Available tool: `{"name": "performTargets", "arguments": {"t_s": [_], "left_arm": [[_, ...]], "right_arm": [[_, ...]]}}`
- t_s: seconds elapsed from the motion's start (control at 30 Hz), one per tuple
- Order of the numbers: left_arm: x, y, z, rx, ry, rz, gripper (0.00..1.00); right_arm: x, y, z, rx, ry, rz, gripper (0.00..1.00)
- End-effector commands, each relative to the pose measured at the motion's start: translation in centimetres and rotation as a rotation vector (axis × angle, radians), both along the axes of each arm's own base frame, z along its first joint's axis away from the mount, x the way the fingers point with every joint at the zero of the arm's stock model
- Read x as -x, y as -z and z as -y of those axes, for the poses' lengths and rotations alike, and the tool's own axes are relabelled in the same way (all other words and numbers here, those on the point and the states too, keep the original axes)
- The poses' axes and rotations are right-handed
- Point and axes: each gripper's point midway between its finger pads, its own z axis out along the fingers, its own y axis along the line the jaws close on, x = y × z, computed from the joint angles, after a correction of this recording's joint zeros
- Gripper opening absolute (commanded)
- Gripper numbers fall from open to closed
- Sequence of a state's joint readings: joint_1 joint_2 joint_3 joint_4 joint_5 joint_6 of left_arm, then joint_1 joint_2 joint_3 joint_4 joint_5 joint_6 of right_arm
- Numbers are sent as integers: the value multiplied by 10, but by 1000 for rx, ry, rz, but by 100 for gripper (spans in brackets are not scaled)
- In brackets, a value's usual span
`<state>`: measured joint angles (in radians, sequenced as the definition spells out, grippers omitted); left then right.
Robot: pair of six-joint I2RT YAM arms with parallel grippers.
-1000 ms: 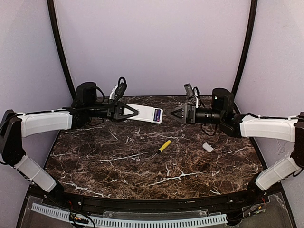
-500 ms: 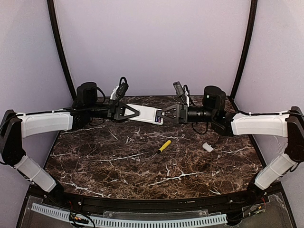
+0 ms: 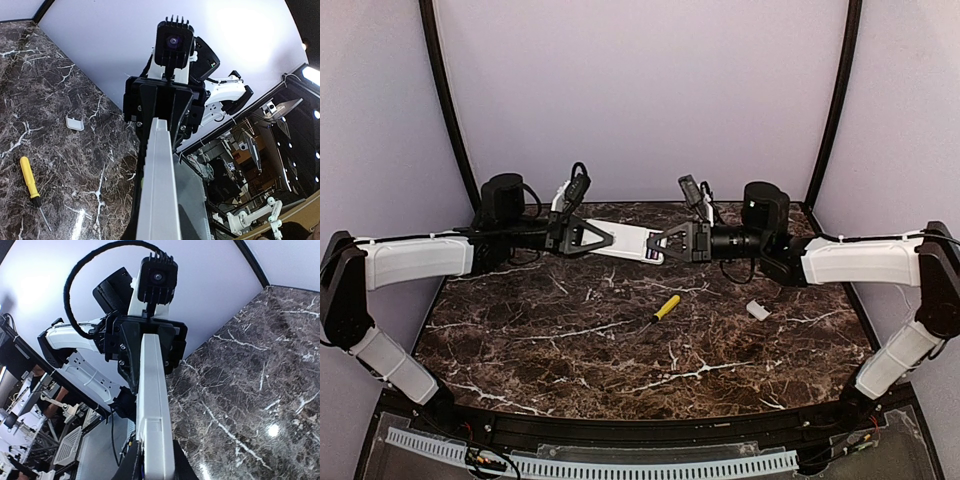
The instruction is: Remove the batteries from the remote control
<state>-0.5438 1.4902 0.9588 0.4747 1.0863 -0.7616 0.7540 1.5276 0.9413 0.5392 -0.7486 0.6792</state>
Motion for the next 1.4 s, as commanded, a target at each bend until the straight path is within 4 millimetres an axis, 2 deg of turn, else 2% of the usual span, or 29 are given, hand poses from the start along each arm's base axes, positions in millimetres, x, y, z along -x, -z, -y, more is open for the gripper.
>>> {"name": "performTargets", "arguments": {"t_s": [0.0,0.07,0.13,0.27,0.3,0.33,0.37,0.4,0.47,0.5,0.53,0.63,0.73,0.93,1.07,1.2,1.37], "left_arm": [[6,-6,0,19,9,42,0],[5,-6,-1,16,6,50,2],[6,-6,-1,10,7,60,11],[8,-7,-4,-6,3,103,37],[9,-5,-4,-16,3,115,46],[9,-7,-5,-17,-2,128,51],[10,-6,-6,-27,-2,140,62],[10,-8,-7,-32,-9,155,67],[8,-8,-9,-56,-26,191,84],[9,-2,-11,-85,-28,211,86],[6,-6,-13,-99,-58,242,91],[3,0,-22,-179,-107,340,96],[5,-11,-33,-188,-167,502,97],[19,-16,-46,-213,-204,738,97],[36,-27,-41,-141,-130,750,95],[53,-36,-30,-74,9,677,93],[60,-27,-10,-55,86,592,86]], "right_arm": [[5,-14,-8,-35,-44,35,11],[5,-12,-9,-34,-52,31,2],[5,-12,-9,-33,-53,30,0],[8,-12,-7,-23,-55,43,0],[9,-12,-5,-18,-53,50,0],[9,-12,-4,-12,-50,50,0],[10,-12,-3,-9,-49,56,0],[10,-13,-1,-7,-47,61,0],[12,-13,2,3,-42,62,0],[12,-13,5,8,-39,61,0],[13,-15,7,9,-34,65,0],[17,-14,17,21,-29,68,0],[22,-10,26,40,-35,76,0],[36,-1,39,79,-87,98,0],[50,-3,41,78,-164,148,0],[60,-12,44,68,-220,242,0],[60,-21,43,53,-231,316,0]]}}
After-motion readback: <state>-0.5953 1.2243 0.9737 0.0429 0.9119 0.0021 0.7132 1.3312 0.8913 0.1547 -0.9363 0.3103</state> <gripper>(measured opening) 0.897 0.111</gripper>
